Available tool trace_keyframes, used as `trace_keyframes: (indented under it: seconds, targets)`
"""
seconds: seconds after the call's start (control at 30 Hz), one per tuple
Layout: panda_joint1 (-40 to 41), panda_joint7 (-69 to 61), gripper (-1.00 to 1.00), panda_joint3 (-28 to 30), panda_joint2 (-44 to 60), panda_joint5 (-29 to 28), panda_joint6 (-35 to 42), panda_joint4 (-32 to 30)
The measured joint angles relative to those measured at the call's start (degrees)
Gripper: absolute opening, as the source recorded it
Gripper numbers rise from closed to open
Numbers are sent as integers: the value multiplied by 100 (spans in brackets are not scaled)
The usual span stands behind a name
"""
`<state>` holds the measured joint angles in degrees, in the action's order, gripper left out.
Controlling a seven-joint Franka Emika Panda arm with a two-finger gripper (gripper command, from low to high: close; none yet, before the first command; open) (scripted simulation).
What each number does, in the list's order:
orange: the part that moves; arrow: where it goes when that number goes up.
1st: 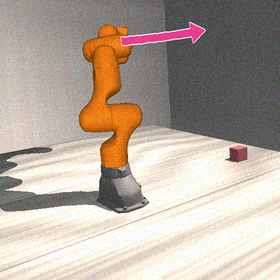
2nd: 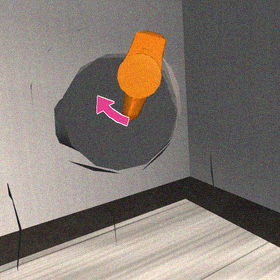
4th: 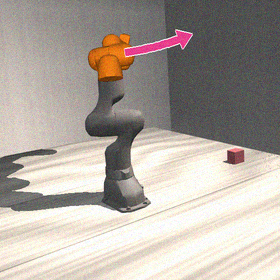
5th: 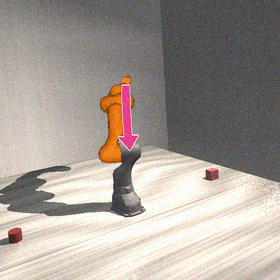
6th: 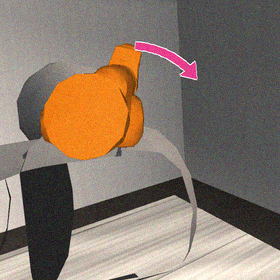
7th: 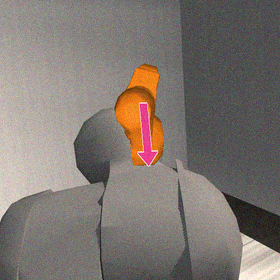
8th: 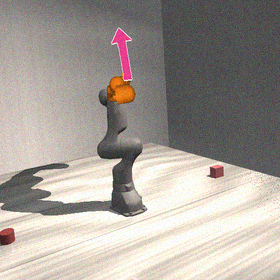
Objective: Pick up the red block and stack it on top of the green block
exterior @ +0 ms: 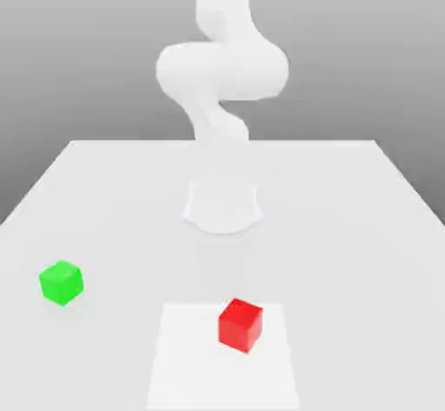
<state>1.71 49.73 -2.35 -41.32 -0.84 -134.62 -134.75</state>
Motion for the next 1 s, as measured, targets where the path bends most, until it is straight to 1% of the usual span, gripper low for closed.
trace_keyframes:
  seconds: [0.17, 0.4, 0.5, 0.6, 0.63, 0.7, 0.8, 0.9, 0.93, 1.0]
  targets:
    - [350, 908, 0, -461, 1079, -198, -651, -666]
    - [679, 2104, 0, -858, 2595, -377, -1560, -1587]
    - [738, 2550, 0, -955, 3274, -321, -1983, -2006]
    - [673, 2813, 0, -1005, 3872, -49, -2383, -2406]
    - [664, 2870, 0, -1008, 4043, -3, -2511, -2470]
    - [652, 3002, 0, -976, 4358, -84, -2765, -2483]
    - [599, 3260, 0, -837, 4830, -405, -3155, -2425]
    - [357, 3514, 0, -512, 5313, -753, -3554, -2361]
    - [257, 3574, -100, -390, 5463, -840, -3679, -2344]
    - [257, 3576, -100, -390, 5463, -841, -3681, -2344]
